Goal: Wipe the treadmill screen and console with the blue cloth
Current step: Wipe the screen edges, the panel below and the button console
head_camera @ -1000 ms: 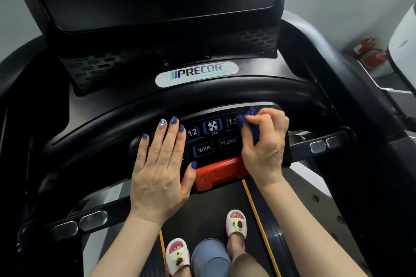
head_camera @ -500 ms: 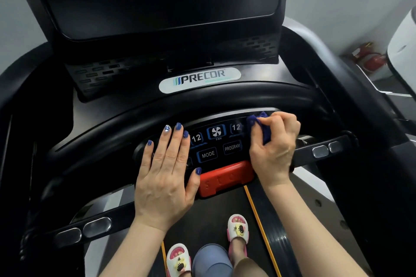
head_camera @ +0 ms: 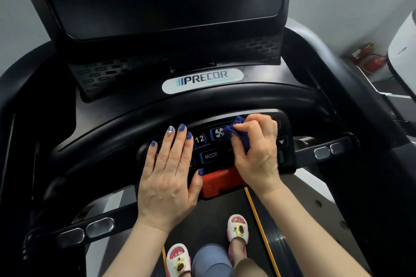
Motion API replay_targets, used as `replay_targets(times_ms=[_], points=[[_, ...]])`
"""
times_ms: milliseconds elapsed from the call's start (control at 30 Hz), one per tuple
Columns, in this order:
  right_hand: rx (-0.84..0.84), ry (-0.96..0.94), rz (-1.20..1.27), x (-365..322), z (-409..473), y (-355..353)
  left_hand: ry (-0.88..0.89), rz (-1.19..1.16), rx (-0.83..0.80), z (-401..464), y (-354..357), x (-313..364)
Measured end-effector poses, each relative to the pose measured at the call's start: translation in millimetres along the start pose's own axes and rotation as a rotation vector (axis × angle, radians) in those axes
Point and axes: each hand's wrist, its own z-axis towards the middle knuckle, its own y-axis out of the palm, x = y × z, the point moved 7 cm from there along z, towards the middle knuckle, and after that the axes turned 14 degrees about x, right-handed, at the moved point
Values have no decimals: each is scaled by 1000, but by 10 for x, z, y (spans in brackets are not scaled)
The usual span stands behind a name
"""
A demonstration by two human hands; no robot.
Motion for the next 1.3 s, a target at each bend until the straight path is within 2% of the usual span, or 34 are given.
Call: replay_targets(times_ms=[167,333,500,767,1033,1200,1300], points=[[90,127,-26,101,47,-108,-12,-16,7,2,-4,-3],[21,-17,-15,-464,-23,274,-15,-50,28,0,-21,-13],[33,-53,-55,-274,55,240,-10,-46,39,8,-23,-11],[212,257,-175,505,71,-206,-12,-34,34,-5,-15,-18],[192,486,-152,723,-211,-536,-14,-31,20,-10,-16,-17],[385,607,-114,847,-236,-829,-17,-37,29,2,-32,-12],[332,651,-53,880,-368,-757,-18,-31,36,0,-36,-9]])
